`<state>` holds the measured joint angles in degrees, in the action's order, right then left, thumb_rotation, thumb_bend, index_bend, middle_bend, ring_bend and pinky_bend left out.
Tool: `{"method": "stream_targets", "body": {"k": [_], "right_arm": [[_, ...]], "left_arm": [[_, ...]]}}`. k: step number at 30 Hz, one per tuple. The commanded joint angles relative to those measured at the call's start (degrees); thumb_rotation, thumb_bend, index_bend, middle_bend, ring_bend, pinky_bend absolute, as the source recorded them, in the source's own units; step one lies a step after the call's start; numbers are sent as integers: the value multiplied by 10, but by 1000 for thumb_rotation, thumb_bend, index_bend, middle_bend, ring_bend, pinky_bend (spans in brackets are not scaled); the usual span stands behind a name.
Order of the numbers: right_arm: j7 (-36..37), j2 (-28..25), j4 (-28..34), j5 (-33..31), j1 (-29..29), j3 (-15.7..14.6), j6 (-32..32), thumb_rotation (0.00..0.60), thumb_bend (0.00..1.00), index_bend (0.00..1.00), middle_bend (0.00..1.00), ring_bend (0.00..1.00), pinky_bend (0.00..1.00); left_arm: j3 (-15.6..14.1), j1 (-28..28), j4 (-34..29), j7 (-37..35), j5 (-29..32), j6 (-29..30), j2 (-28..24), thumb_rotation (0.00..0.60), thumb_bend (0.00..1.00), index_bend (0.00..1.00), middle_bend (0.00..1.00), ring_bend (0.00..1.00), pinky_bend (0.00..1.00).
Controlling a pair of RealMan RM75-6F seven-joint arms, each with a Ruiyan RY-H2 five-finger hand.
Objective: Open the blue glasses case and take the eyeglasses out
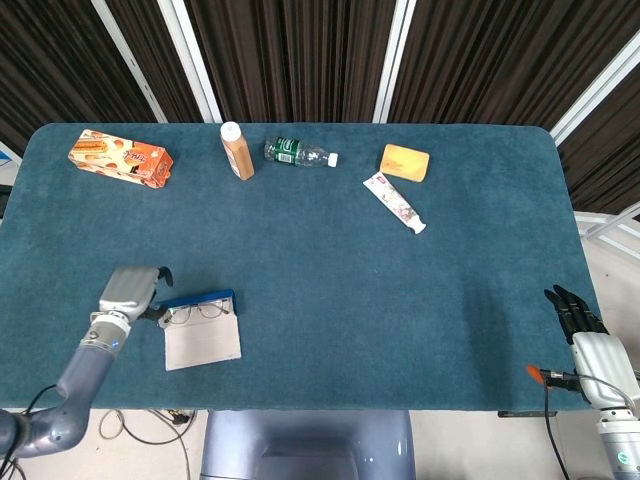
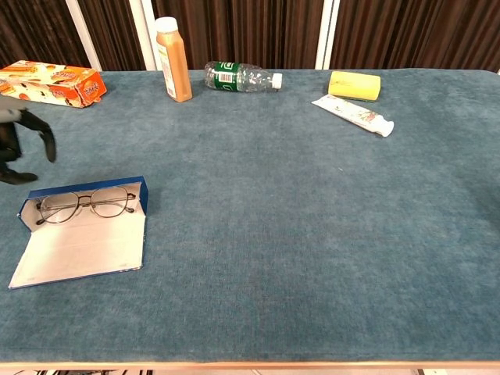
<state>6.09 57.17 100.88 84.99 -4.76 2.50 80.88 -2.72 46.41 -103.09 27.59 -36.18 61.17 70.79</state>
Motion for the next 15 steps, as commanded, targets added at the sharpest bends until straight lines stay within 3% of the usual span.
{"method": "stream_targets", "body": {"k": [1,15], "right_arm": [[1,0,0,0,0,0,0,600,158,0,0,0,186],[7,-1,-2,4,-2,-1,-2,600,160,0,0,0,187]], "left_arm": [[11,4,12,21,9,12,28,600,305,426,973,877,963],[33,4,29,76,47,46,81,600,307,451,975,880,965]]}}
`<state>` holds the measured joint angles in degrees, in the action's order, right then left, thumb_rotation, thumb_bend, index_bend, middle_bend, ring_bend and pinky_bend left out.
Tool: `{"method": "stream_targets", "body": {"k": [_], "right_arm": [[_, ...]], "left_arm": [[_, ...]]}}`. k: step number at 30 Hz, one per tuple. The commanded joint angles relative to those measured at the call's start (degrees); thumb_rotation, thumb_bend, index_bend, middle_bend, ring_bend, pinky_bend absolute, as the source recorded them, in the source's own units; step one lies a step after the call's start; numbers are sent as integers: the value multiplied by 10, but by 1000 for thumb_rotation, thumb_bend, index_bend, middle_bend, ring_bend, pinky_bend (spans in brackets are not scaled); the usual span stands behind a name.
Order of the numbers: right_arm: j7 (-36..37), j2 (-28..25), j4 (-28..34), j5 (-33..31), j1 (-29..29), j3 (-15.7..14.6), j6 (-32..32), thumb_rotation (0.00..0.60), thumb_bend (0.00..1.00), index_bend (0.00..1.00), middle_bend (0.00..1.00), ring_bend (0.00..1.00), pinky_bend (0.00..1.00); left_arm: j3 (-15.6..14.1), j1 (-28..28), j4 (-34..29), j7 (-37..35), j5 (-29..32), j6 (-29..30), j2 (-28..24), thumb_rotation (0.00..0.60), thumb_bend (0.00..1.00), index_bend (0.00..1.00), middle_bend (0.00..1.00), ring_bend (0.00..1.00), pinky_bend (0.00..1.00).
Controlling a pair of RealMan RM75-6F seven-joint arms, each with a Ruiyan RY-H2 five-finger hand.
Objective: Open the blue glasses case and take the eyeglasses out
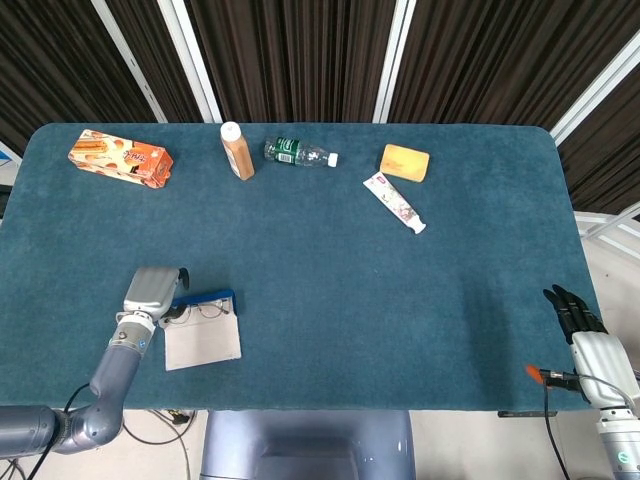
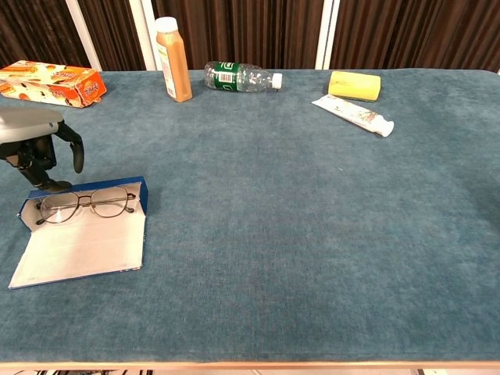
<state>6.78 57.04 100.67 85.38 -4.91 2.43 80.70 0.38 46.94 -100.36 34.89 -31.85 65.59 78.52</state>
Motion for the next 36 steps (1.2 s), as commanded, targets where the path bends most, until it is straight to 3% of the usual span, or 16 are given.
{"method": "stream_targets", "body": {"k": [1,26,36], "right_arm": [[1,0,0,0,0,0,0,600,159,0,0,0,186],[-1,-1,1,-1,-1,-1,-1,600,161,0,0,0,186],[-1,0,1,-1,-1,-1,-1,600,163,0,0,0,186]], "left_arm": [[3,-2,2,6,6,4,7,600,307,451,975,880,965],[24,-12,9,26,18,1,33,600,316,472,979,882,966],[29,-16,8,27,12,-2,34,600,399,487,984,886,967]]}}
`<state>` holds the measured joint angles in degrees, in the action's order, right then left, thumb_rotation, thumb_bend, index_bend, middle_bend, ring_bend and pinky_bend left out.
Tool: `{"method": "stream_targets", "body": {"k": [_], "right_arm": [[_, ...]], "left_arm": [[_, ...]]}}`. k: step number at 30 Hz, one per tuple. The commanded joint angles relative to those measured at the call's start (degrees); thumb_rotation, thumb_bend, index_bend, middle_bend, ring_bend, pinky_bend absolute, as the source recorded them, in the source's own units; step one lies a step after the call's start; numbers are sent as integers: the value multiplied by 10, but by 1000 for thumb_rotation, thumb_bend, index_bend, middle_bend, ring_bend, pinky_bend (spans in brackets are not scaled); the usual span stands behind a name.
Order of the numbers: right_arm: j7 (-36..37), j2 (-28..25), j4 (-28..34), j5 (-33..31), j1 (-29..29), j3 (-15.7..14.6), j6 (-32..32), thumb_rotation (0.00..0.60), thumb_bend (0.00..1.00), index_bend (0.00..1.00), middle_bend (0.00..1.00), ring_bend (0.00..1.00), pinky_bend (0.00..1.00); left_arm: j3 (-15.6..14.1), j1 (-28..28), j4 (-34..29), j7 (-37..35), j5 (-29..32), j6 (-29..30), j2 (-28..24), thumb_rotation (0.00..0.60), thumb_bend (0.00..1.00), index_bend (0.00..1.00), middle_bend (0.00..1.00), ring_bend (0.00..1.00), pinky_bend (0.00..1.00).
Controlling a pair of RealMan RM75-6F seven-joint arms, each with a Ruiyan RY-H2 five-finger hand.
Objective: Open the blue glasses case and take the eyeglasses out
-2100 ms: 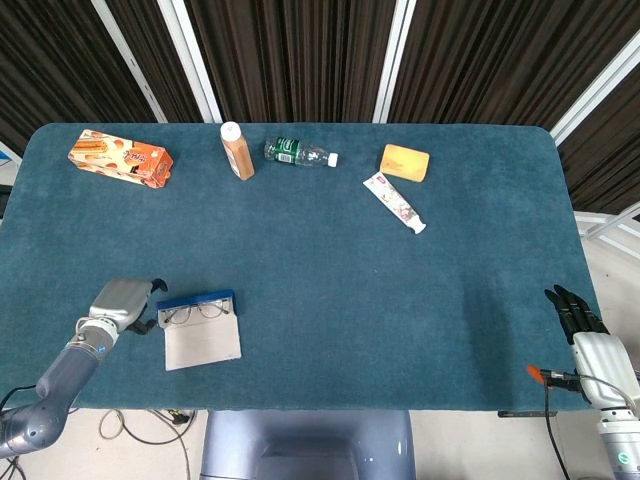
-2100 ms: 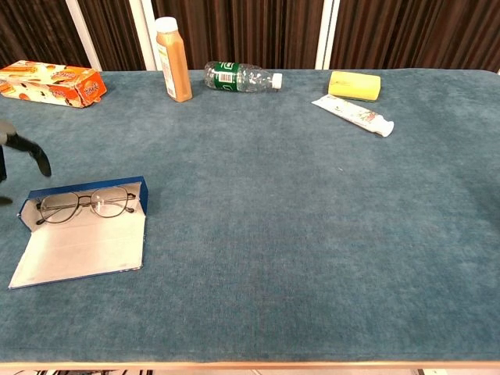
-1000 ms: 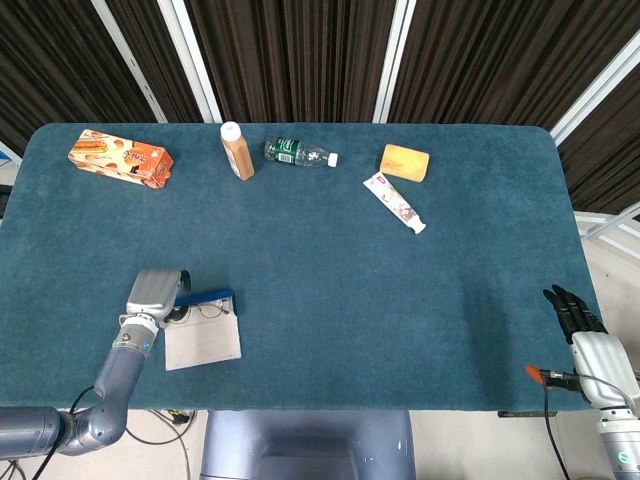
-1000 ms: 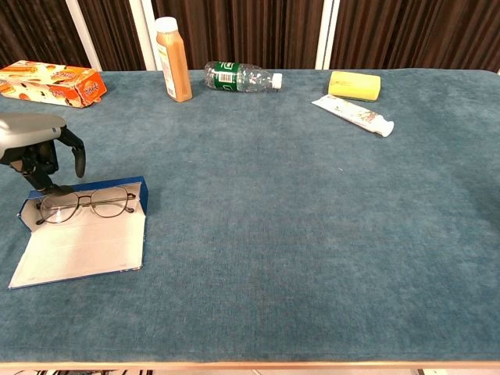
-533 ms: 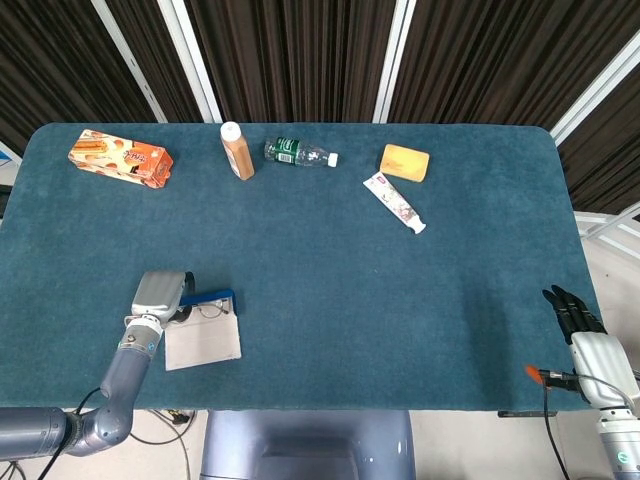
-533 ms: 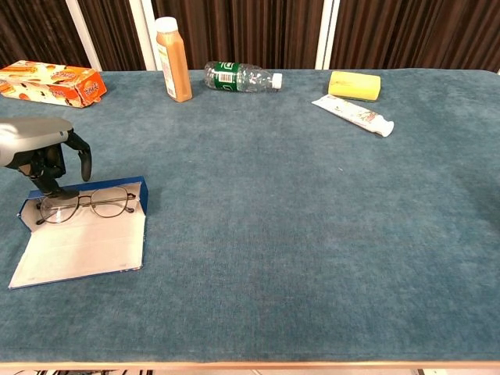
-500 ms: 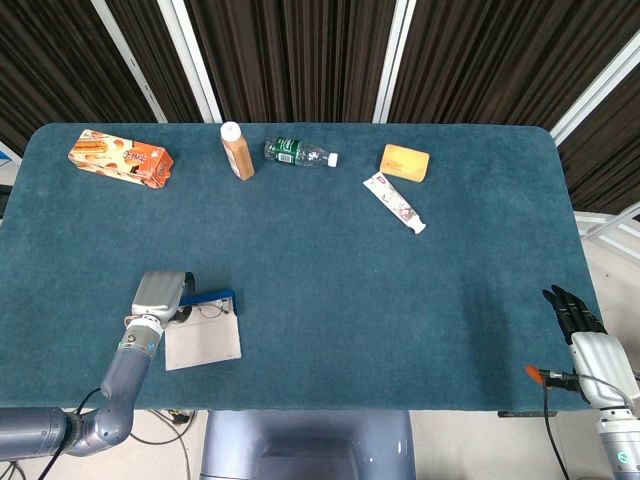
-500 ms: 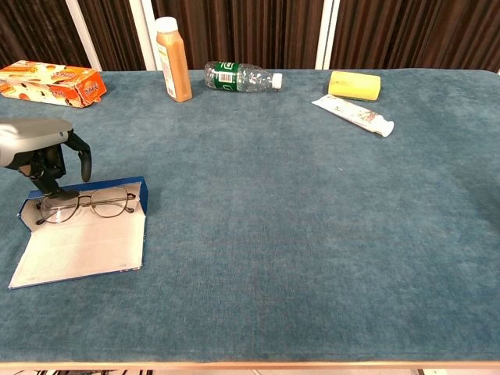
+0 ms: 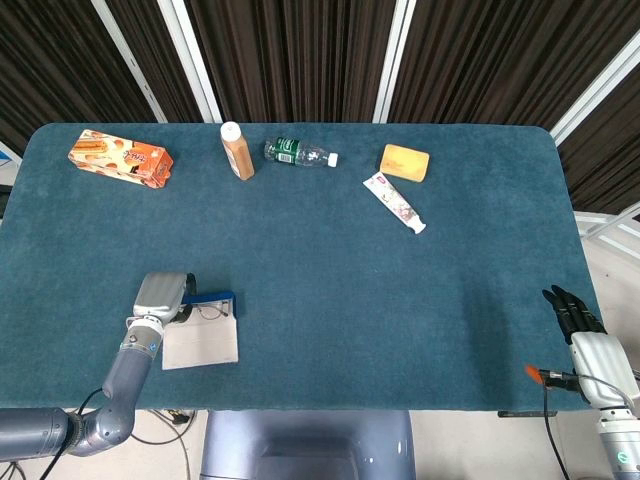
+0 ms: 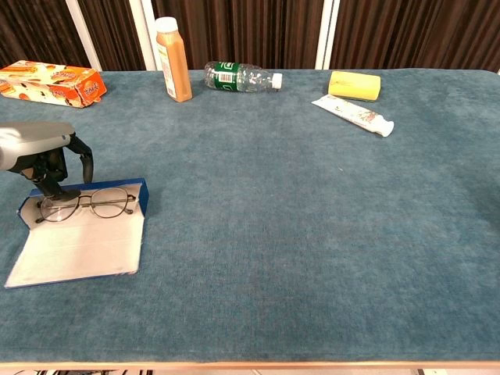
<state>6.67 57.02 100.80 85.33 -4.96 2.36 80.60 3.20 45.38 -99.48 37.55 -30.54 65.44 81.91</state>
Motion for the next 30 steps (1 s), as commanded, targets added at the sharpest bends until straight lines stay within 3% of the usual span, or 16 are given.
{"method": "stream_targets", "body": {"k": [1,19,30], "right_arm": [[0,0,0,0,0,0,0,600,163,0,0,0,186],[1,0,0,-1,0,0,0,600,162,0,0,0,187],[2,-1,0,-1,0,0,0,600,162,0,0,0,186]], "left_arm": [[1,-1,-1,0,-2,0,0,600,406,489,985,886,967],[13,-7,17,-1,-39,17,-2,600,418,511,991,892,967],[-23,-40,165,-39,-238,82,61,600,418,522,997,897,973]]}}
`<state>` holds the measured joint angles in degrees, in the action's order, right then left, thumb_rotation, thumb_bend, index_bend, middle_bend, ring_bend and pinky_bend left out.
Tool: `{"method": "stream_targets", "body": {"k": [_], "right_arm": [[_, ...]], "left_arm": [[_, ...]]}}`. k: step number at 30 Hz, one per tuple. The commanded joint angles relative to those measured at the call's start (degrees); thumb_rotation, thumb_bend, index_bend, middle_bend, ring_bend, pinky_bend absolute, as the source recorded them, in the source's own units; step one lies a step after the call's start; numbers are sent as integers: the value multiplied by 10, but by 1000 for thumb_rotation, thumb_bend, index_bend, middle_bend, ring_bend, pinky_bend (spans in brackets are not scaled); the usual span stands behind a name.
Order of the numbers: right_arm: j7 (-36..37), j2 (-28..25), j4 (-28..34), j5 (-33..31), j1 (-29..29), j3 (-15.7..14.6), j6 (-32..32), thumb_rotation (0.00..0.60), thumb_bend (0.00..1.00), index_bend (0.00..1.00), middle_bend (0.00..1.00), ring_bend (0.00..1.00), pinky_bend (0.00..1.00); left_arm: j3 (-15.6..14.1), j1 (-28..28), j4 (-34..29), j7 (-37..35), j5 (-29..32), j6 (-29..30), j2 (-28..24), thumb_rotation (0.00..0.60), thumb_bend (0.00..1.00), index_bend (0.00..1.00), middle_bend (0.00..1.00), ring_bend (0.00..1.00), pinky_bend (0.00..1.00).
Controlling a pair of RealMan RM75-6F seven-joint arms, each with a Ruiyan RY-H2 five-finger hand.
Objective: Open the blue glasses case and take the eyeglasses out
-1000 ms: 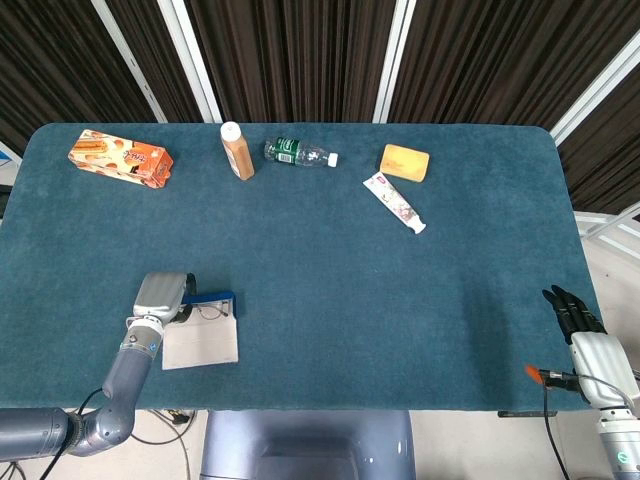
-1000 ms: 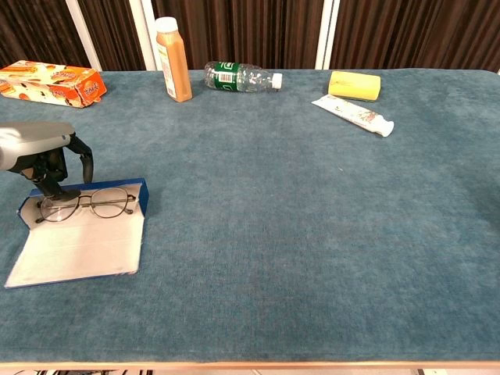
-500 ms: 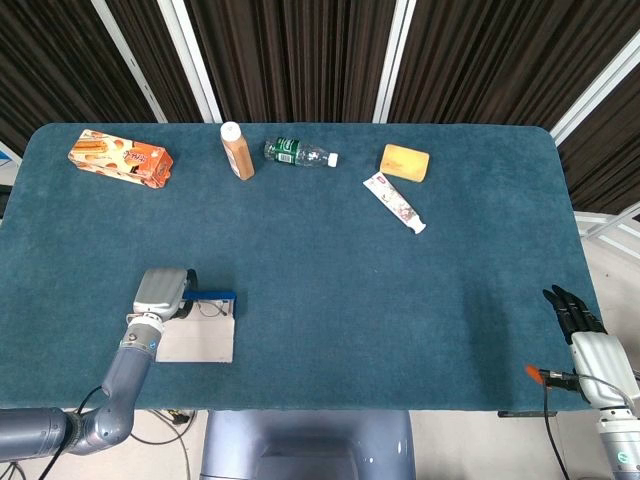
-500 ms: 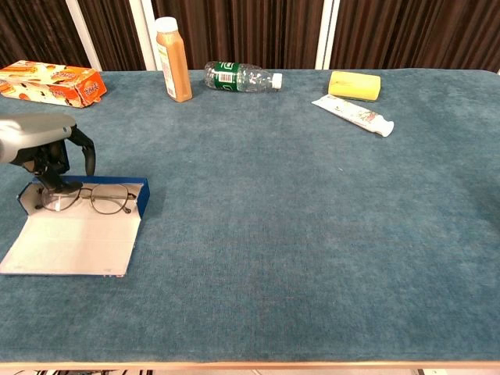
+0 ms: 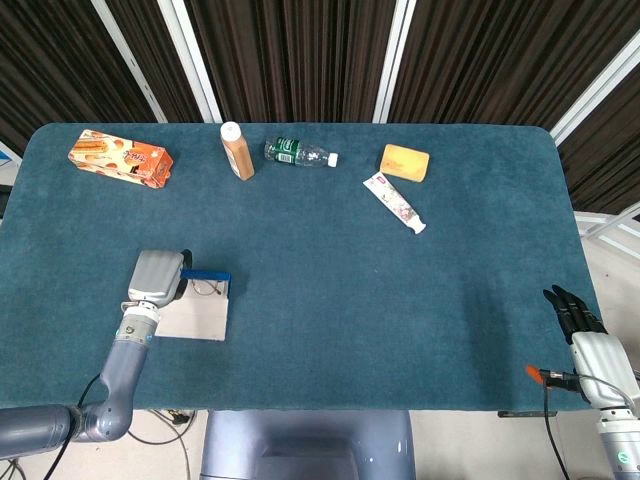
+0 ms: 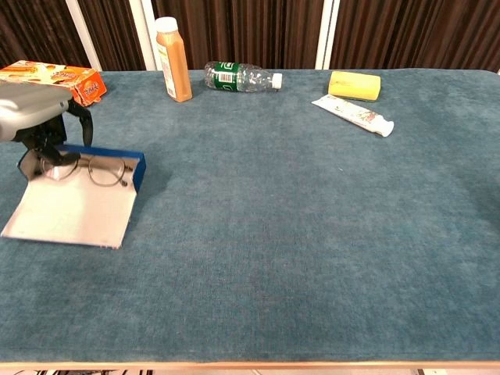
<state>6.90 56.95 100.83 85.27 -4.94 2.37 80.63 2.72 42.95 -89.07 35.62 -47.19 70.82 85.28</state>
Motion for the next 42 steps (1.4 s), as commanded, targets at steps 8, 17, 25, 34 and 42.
{"method": "stream_targets", "body": {"k": [8,17,25,34,42], "right_arm": [[0,0,1,-2,0,0,-1,600,163,0,0,0,186],[1,-1,4,-4,0,0,-2,600,162,0,0,0,187],[1,-1,4,-4,0,1,-3,600,163,0,0,0,186],[0,-1,4,-5,0,1,-3,600,163,0,0,0,187],[0,-1,5,-5,0,1,-2,600,162,0,0,0,186]], "left_arm": [[-26,-41,137,-62,-149,38,53,600,417,530,1000,905,981],[-26,-63,176,-80,-194,33,64,600,417,530,1000,905,981],[1,-74,182,-73,-178,8,65,600,418,524,1000,905,981],[43,-75,170,-35,-107,-40,49,600,166,305,976,887,981],[59,-86,122,-28,-83,-45,19,600,76,221,963,877,981]]}}
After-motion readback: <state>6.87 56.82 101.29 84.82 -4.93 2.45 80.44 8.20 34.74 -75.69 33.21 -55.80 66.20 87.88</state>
